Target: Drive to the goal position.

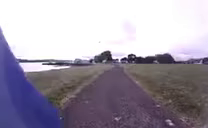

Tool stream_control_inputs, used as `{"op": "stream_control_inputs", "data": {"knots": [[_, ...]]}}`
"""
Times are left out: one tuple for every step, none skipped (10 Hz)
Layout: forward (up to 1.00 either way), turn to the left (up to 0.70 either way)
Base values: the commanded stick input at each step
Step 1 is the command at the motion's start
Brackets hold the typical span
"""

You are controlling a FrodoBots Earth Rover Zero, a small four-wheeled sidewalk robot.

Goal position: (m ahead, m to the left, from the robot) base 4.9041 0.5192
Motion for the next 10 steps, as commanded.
{"op": "stream_control_inputs", "data": {"knots": [[0.7, 0.0], [0.7, 0.0], [0.7, 0.0], [0.7, 0.0], [0.7, 0.0], [0.7, 0.0], [0.7, 0.0], [0.7, 0.0], [0.7, 0.0], [0.7, 0.0]]}}
